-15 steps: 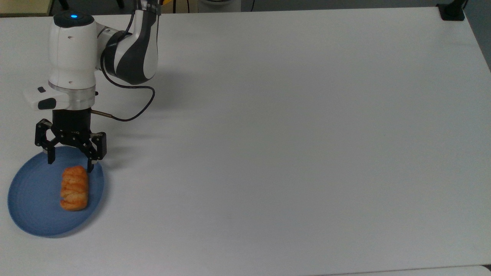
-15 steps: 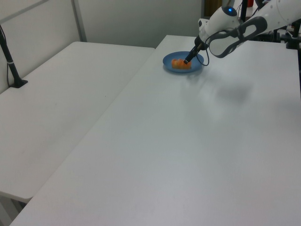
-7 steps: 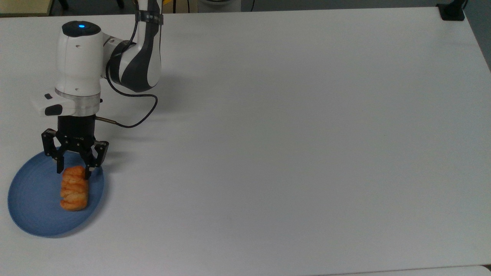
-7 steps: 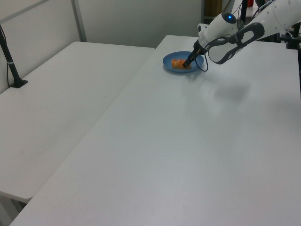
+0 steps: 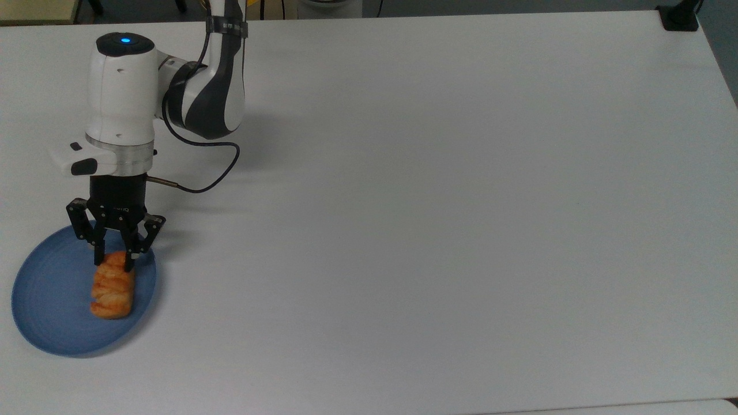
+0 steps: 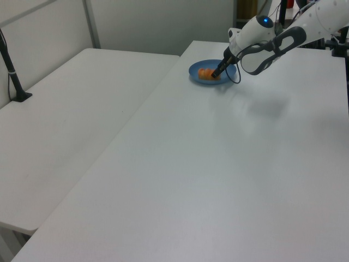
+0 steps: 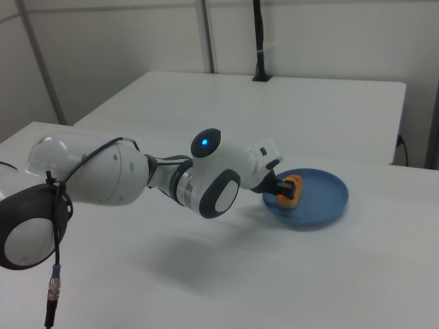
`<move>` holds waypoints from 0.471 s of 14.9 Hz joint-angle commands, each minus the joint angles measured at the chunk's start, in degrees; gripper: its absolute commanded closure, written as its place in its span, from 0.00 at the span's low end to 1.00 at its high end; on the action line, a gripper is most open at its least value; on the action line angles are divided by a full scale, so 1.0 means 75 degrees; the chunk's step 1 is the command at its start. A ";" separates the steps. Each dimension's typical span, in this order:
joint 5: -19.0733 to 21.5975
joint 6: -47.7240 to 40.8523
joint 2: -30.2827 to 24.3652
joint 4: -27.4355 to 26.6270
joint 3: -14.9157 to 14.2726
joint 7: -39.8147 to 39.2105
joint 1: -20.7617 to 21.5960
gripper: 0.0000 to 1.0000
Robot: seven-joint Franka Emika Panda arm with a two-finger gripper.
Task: Put the bread on the table
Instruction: 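Lower the gripper around the bread roll and close on it, then lift the bread roll off the plate and carry it away from the plate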
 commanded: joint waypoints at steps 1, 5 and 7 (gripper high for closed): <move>0.0031 0.0136 0.0006 0.0049 -0.0036 -0.0193 0.0059 0.75; 0.0031 0.0136 -0.0135 0.0026 -0.0036 -0.0193 0.0047 0.79; 0.0031 0.0112 -0.0403 -0.0137 -0.0036 -0.0170 0.0035 0.79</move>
